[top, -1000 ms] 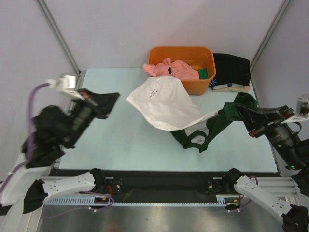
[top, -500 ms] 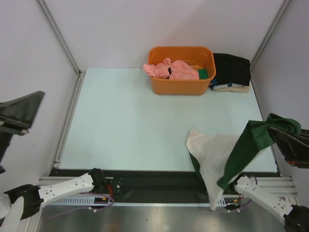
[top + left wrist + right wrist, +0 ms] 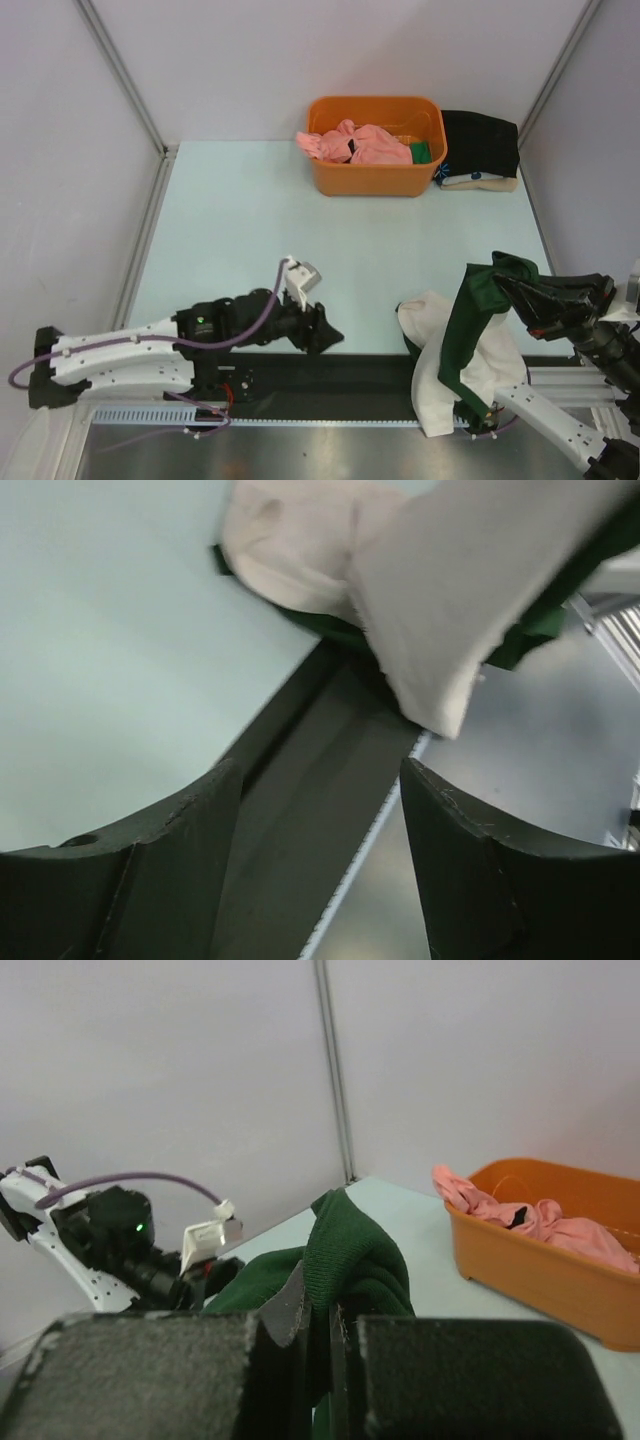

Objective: Fold and stack the t-shirts
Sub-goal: Flatten the tshirt out

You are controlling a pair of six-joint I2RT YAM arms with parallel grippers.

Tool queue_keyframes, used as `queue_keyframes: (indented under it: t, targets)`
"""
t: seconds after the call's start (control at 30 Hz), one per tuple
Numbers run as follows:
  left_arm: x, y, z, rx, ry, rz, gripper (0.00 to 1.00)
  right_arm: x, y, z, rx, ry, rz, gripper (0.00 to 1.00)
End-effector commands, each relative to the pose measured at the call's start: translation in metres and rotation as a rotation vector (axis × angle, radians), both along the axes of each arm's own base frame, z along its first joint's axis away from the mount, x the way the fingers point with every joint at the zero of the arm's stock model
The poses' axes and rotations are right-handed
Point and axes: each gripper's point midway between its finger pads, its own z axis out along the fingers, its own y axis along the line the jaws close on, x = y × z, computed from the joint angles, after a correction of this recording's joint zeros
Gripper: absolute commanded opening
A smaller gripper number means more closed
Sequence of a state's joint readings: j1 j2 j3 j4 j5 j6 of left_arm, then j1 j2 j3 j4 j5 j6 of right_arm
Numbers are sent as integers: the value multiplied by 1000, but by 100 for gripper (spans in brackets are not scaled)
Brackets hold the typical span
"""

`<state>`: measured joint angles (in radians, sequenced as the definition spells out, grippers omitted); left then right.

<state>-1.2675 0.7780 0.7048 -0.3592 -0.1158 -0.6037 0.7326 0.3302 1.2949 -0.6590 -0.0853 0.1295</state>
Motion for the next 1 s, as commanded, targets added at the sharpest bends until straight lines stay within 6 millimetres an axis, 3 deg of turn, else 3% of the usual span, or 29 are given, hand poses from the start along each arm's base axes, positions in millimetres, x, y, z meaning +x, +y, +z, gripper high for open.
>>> queue_keyframes:
  t: [0.0,0.03,0.1,0.13,0.2,0.23,0.27,0.3,0.33,0.4,0.43,0.47,0.5,0.53,0.57,0.6,0.63,0.67,0.7,0.73,0.77,0.97]
  targets:
    - [-14,-50,58,-216,-47,0,71,13,-6,-1,66,27,-68,0]
    - [-33,-61,61,-215,-50,-49,71,16,-5,-5,58,41,-78,0]
    - [-47,-79,43,-158,-58,-78,73,25,0,-15,23,72,-95,0]
    - [-60,-87,45,-164,-63,-103,74,27,1,-18,13,79,-101,0]
    - [-71,-104,23,-96,-69,-121,77,32,2,-24,-6,93,-121,0]
    - [-81,-112,27,-95,-71,-138,78,34,3,-27,-13,101,-126,0]
    - [-86,-124,9,-41,-82,-152,79,36,3,-27,-11,100,-131,0]
    - [-92,-132,4,-15,-93,-165,80,36,4,-28,-11,100,-131,0]
    - [-99,-141,13,0,-116,-168,81,37,5,-30,-10,103,-127,0]
    - [-108,-152,-25,165,-147,-173,81,38,6,-30,-8,105,-129,0]
    - [-111,-167,-8,152,-149,-161,82,38,6,-30,-6,108,-130,0]
    - [-113,-177,-34,236,-164,-155,83,39,6,-31,-9,112,-130,0]
    - [-117,-175,-45,308,-175,-162,83,39,6,-32,-11,117,-134,0]
    - [-124,-193,-28,287,-175,-164,84,39,6,-33,-10,125,-133,0]
    - [-127,-202,-54,363,-193,-164,85,39,5,-34,-12,132,-134,0]
    - [-132,-201,-64,427,-200,-175,86,42,2,-34,-7,139,-158,0]
    - [-138,-219,-48,396,-191,-176,87,41,0,-35,0,143,-164,0]
    - [-144,-227,-75,456,-187,-189,87,41,1,-37,1,153,-161,0]
    - [-147,-229,-83,491,-181,-195,88,40,2,-38,-2,158,-155,0]
    - [-152,-241,-77,468,-167,-197,88,40,1,-39,-2,160,-156,0]
    - [-155,-246,-96,500,-157,-198,88,38,0,-41,-2,164,-155,0]
    - [-173,-258,-135,531,-73,-231,87,32,-4,-43,8,167,-155,0]
